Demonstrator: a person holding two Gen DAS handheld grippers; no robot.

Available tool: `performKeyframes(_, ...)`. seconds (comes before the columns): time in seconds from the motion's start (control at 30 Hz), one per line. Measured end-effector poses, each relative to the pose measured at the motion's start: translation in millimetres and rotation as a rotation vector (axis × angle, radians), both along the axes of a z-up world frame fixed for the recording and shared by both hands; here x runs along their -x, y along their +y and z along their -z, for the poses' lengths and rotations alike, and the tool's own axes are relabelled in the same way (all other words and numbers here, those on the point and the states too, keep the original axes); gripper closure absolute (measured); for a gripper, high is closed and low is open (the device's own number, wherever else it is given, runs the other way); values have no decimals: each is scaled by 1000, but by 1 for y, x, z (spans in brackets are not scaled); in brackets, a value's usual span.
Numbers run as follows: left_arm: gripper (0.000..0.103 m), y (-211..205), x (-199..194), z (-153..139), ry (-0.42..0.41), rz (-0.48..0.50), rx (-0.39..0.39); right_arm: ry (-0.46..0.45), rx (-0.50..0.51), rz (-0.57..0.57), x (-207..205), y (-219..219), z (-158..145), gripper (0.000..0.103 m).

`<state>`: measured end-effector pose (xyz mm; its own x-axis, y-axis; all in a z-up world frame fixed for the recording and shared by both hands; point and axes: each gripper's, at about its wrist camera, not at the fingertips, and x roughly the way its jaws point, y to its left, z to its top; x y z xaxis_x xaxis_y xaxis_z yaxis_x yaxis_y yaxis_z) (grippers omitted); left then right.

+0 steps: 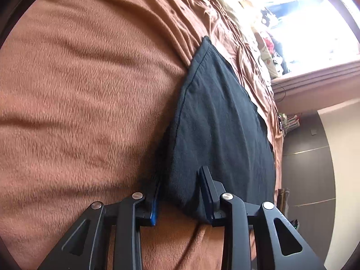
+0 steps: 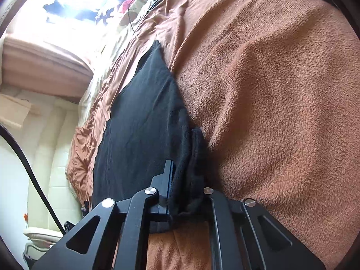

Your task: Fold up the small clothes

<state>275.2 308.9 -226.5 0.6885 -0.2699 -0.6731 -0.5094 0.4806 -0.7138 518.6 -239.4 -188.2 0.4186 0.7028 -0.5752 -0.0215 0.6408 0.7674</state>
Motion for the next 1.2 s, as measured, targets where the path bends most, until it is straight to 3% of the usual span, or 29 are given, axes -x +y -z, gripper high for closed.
performKeyframes(0.07, 72, 0, 4, -1, -9, -5, -8, -11, 12, 4, 4, 2, -4, 100)
performKeyframes(0.17, 88, -1, 4, 0, 6, -8, -22, -20, 19, 13, 6, 3, -9, 101)
performKeyframes(0.27, 92, -2, 3, -5, 1, -21, -53, -12, 3, 22, 7, 0, -14, 102)
performKeyframes(0.7, 98, -1, 18, -44, -99, -66, -111, -82, -40, -8, 28, -14, -44, 103)
performKeyframes(0.97, 100, 3, 45, -57, -138, -112, -87, -88, -52, -37, 45, -28, -47, 103)
performKeyframes(1.2, 100, -2, 38, -42, -81, -86, -84, -71, -20, -43, 42, -26, -40, 103)
